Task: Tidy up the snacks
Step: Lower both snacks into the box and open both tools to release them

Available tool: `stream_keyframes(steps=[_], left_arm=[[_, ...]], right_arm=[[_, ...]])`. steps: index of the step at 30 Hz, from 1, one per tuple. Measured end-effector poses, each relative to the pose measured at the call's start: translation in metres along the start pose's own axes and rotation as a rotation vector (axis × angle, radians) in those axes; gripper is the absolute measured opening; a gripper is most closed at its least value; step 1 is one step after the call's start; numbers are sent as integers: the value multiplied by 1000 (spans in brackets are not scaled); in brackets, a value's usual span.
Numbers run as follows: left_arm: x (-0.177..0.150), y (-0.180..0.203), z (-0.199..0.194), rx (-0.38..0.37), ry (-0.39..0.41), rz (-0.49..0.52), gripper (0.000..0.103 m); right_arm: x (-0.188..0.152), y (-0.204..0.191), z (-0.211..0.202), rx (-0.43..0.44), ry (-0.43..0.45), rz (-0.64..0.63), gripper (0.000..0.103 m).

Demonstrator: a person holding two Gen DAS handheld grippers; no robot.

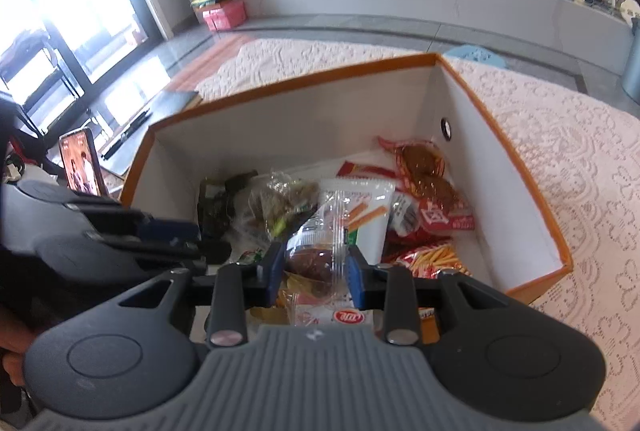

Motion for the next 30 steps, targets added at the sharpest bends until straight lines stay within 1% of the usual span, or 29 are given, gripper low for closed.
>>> stream_keyframes(steps=[1,3,6,10,14,19,23,24,26,27,30], left_arm=[[3,-3,-5,-20,26,-28,46],[10,-9,-13,-47,66,-78,53],[16,-15,-20,-65,111,-113,53],[18,-20,-21,-128,115,-165,54],[18,-22,-20,-122,120,-171,54],[15,-23,-15,-140,105,-170,54],[13,-24,-12,-144,97,-173,54],[12,-23,-11,-145,93,-171,54],[11,-22,-10,-149,85,-165,54],[10,-21,-9,-151,82,-161,54],[9,-18,-11,-154,79,-152,54]], right_arm=[[-1,0,1,5,-9,3,31],[-1,-2,2,33,-31,16,31],[0,-12,7,95,-83,31,31],[2,-28,16,140,-164,6,31],[3,-43,26,164,-227,-20,31],[-4,-57,41,167,-287,-59,31],[-14,-55,54,147,-332,-59,32],[-16,-55,56,143,-340,-56,34],[-18,-54,57,123,-345,-70,36],[-18,-54,56,112,-341,-81,40],[-15,-55,50,97,-315,-103,44]])
Point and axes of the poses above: each gripper's, at about its wrist camera, not at the fingertips, and z roughly the way its jaws point, y to its right, x to its top, the point moved 10 cm from there along z, roughly the way its jaws point, and after that the axes turned 7 degrees about -y, right-handed, at the moved point
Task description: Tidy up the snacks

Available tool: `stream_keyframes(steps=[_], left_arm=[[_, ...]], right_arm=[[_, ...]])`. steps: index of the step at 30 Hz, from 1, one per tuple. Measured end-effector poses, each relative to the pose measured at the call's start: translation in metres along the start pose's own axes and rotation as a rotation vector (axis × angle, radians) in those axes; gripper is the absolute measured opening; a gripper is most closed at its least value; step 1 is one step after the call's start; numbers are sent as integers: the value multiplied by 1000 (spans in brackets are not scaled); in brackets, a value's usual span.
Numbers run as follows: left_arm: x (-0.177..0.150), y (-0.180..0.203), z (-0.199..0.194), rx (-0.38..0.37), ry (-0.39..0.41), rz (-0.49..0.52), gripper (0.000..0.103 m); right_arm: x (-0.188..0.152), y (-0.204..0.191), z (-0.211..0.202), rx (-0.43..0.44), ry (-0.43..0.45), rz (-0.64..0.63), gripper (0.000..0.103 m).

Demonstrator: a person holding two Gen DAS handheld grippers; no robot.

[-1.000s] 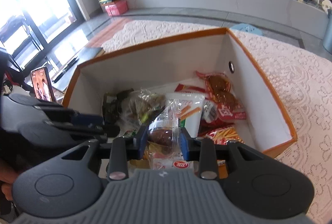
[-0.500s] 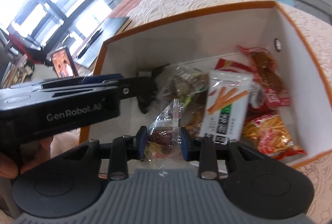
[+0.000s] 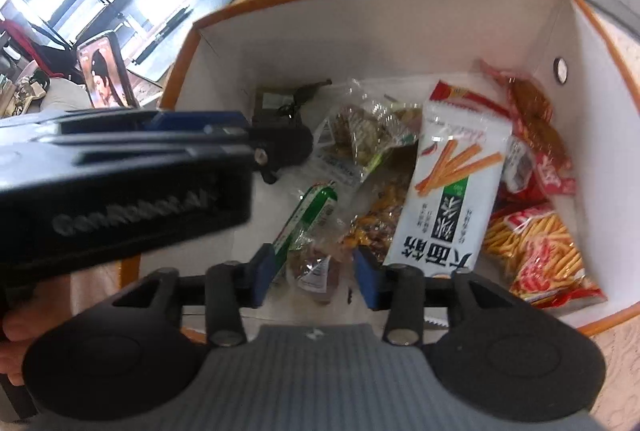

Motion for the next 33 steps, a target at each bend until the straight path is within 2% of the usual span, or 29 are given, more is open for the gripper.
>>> stream_keyframes(steps=[1,3,4,8,12,16,18,19,20,26,29,33], left_arm=[[0,1,-1,0,1,3,54],[-1,5,-5,0,5,10,55],[-1,6,-7,0,8,15,55],[0,19,-20,-8,47,42,62],[-1,41,-41,-13,116,116,69],[-4,68,-68,-19,229,201,75],[-5,81,-81,-22,282,229,82],[-6,87,-88,-23,307,243,84],[-8,93,-94,-22,332,253,87],[-20,117,-122,-17,445,316,88],[-27,124,-130,19,496,354,89],[-37,128,-128,46,488,353,92]], right_arm=[[1,0,-3,-7,9,-3,44],[2,0,-13,-39,36,-16,58],[2,1,-19,-59,55,-26,61],[-1,7,-55,-182,160,-75,72],[-11,23,-98,-303,281,-64,80],[-29,41,-140,-422,392,-18,83],[-43,50,-160,-471,445,17,84],[-49,53,-170,-490,470,35,87],[-56,57,-179,-509,495,57,94],[-101,72,-224,-560,640,181,99],[-123,71,-240,-562,714,240,99],[-146,68,-254,-550,796,286,99]])
Point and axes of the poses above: each gripper's, at about its wrist camera, not at the fingertips, and z roughly the way its jaws point, y to its right, x to its top, the point moved 10 cm from there along z, roughly the way its jaws point, and after that the axes turned 7 degrees about -y, right-handed, at the moved point
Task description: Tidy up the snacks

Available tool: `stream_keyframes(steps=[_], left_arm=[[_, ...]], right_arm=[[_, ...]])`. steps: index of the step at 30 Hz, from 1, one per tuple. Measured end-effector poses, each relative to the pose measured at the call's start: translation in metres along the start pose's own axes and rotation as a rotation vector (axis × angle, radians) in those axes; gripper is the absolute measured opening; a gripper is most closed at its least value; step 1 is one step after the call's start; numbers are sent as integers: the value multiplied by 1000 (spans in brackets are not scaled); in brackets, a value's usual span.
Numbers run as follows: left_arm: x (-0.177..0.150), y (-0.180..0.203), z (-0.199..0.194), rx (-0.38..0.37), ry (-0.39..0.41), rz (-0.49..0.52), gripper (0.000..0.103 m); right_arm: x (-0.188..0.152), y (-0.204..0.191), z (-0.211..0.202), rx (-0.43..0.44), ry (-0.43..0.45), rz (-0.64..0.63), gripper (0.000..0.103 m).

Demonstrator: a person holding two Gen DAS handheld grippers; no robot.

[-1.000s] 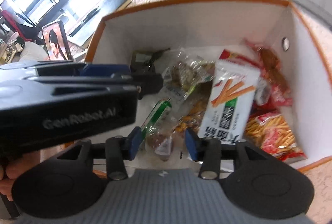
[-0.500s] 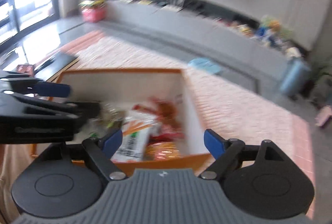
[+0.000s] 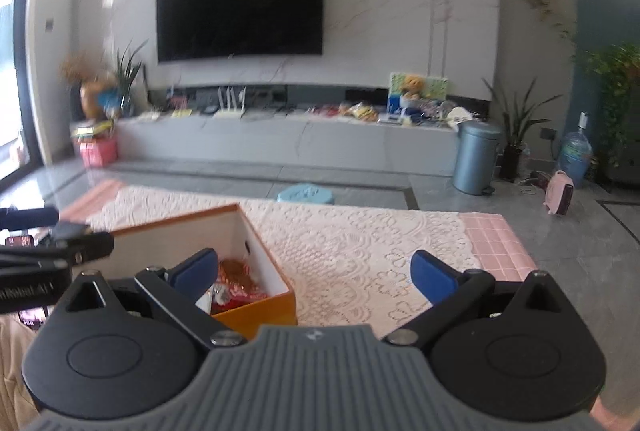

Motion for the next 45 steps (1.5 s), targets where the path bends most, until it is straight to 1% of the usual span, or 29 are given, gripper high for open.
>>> stream_keyframes(steps=[2,4,6,10,15,20,24,27,33,45], left_arm=[[-6,0,0,3,-6,-9,92],[-12,0,3,22,-13,-9,92],[-17,1,6,31,-29,-2,92],[-31,2,13,30,-68,-12,92],[-49,7,19,33,-107,10,92],[-58,7,27,51,-139,11,92],[-66,7,35,54,-170,6,92],[-70,8,39,53,-186,10,92],[-73,9,44,44,-210,4,92],[-70,11,40,46,-207,6,92]], right_arm=[[-4,1,-9,-5,31,18,99],[-10,2,-19,-8,55,34,99],[-19,0,-26,5,65,48,99],[-38,-11,-30,39,53,53,99],[-52,-15,-30,23,54,26,99],[-60,-11,-17,-4,25,17,99],[-72,-5,-2,-28,-31,31,99],[-78,0,7,-32,-60,57,99],[-83,6,15,-42,-75,73,99],[-78,4,13,-46,-60,71,99]])
Point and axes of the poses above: each gripper's, at about its wrist camera, not at the fingertips, and z roughly the way its jaws point, y to its right, x to its top, the point moved 10 cm from there along z, roughly the way its jaws point, and after that the axes turned 7 degrees about -y, right-handed, at the moved point
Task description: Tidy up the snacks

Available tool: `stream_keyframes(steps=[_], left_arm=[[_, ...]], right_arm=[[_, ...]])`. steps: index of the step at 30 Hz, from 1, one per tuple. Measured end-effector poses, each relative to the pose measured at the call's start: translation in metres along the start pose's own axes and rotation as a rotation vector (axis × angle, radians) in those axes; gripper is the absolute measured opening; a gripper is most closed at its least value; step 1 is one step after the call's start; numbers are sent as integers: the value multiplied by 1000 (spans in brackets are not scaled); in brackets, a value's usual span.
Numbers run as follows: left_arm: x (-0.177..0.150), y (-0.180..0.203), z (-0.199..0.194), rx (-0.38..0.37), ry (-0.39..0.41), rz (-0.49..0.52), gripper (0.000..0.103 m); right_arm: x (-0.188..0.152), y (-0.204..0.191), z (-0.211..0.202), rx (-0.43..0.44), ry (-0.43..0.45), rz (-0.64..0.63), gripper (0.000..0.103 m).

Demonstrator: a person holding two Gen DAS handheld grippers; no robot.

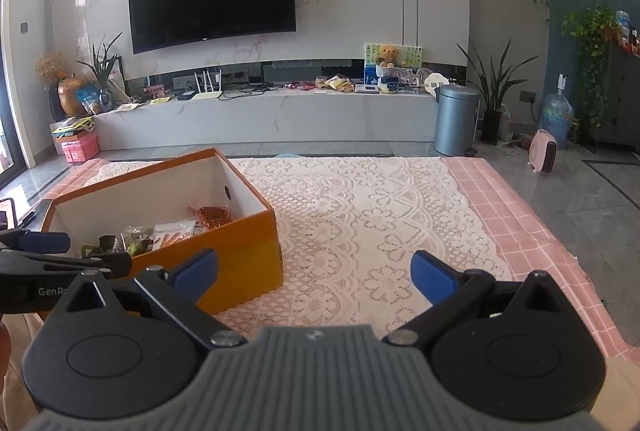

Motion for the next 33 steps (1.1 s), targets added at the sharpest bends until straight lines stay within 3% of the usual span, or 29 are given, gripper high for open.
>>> stream_keyframes(steps=[33], left_arm=[[0,-1,-3,5,-5,-5,92]], right_arm=[[0,2,-3,-2,11,0,99]])
Point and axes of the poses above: each gripper's, at about its wrist camera, not at the fingertips, and z roughly the way its jaws point, y to its right, x to its top, the point moved 10 cm from there along z, roughly the way its jaws point, and after that the axes turned 7 degrees about -y, right-handed, at the moved point
